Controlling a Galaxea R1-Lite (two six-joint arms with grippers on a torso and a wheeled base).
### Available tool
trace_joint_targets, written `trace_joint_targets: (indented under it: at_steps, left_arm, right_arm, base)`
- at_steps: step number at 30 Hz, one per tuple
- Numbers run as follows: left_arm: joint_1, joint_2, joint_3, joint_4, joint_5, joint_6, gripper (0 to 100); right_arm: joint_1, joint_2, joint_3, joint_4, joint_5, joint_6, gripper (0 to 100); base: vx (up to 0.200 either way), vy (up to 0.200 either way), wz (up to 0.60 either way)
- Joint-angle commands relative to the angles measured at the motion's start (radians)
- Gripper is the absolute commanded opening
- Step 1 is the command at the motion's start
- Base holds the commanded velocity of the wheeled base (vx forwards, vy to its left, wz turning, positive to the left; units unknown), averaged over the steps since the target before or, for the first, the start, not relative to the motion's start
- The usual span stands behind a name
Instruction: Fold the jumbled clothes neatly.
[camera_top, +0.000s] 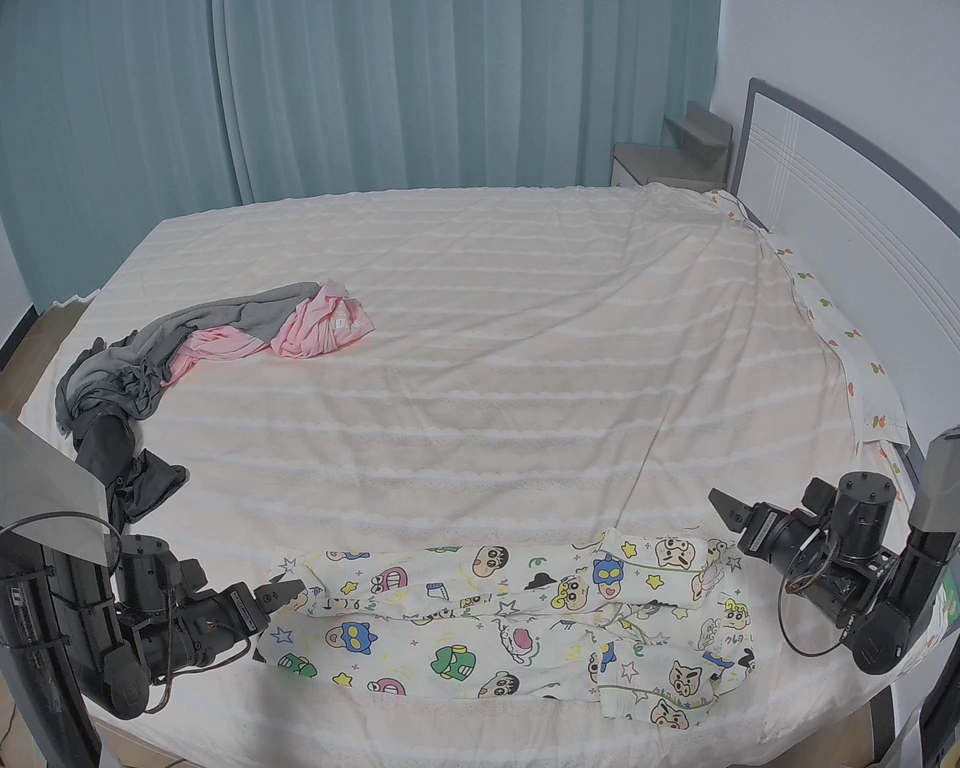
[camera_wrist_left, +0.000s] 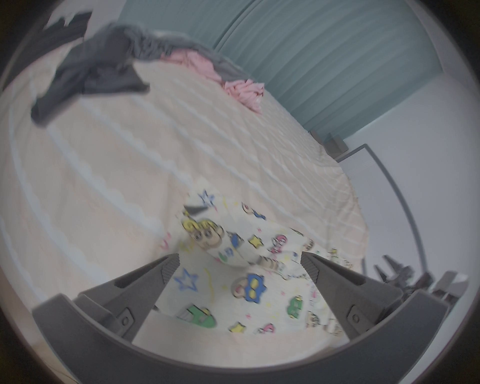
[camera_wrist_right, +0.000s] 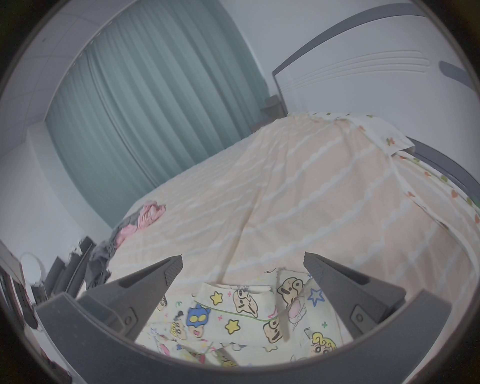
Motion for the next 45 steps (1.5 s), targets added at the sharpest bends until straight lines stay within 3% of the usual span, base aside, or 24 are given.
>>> trace_joint_targets:
  at_steps: [1, 4, 8, 9, 11, 13, 15, 21, 45]
  left_arm:
    - [0.019, -0.064, -0.011, -0.011, 0.036, 0.101, 100]
    - [0.029, -0.042, -0.040, 0.045, 0.043, 0.233, 100]
    - [0.055, -0.019, -0.120, 0.121, 0.057, 0.274, 100]
    - [0.071, -0.004, -0.189, 0.215, 0.056, 0.285, 100]
    - [0.071, 0.016, -0.224, 0.276, 0.053, 0.308, 100]
    - [0.071, 0.060, -0.282, 0.361, 0.051, 0.391, 100]
    - [0.068, 0.079, -0.305, 0.378, 0.046, 0.412, 100]
    - [0.019, 0.155, -0.354, 0.393, 0.046, 0.418, 100]
    - [-0.024, 0.189, -0.383, 0.401, 0.045, 0.418, 100]
  right_arm:
    - [0.034, -0.103, 0.086, -0.011, -0.036, 0.032, 100]
    - [0.056, -0.103, 0.112, -0.011, -0.036, 0.041, 100]
    - [0.079, -0.098, 0.133, -0.013, -0.044, 0.062, 100]
    - [0.090, -0.095, 0.141, -0.011, -0.047, 0.084, 100]
    - [0.091, -0.092, 0.146, -0.011, -0.047, 0.096, 100]
    - [0.114, -0.098, 0.157, -0.013, -0.049, 0.125, 100]
    - [0.133, -0.107, 0.157, -0.013, -0.056, 0.141, 100]
    - [0.182, -0.092, 0.157, -0.011, -0.090, 0.145, 100]
    - [0.206, -0.080, 0.157, -0.013, -0.098, 0.157, 100]
  base:
    - [0.000, 0.000, 0.00]
    - [0.000, 0.000, 0.00]
    - [0.000, 0.000, 0.00]
    - [0.000, 0.000, 0.00]
    - [0.000, 0.000, 0.00]
    - [0.000, 0.000, 0.00]
    - [0.000, 0.000, 0.00]
    - [0.000, 0.000, 0.00]
    - [0.000, 0.000, 0.00]
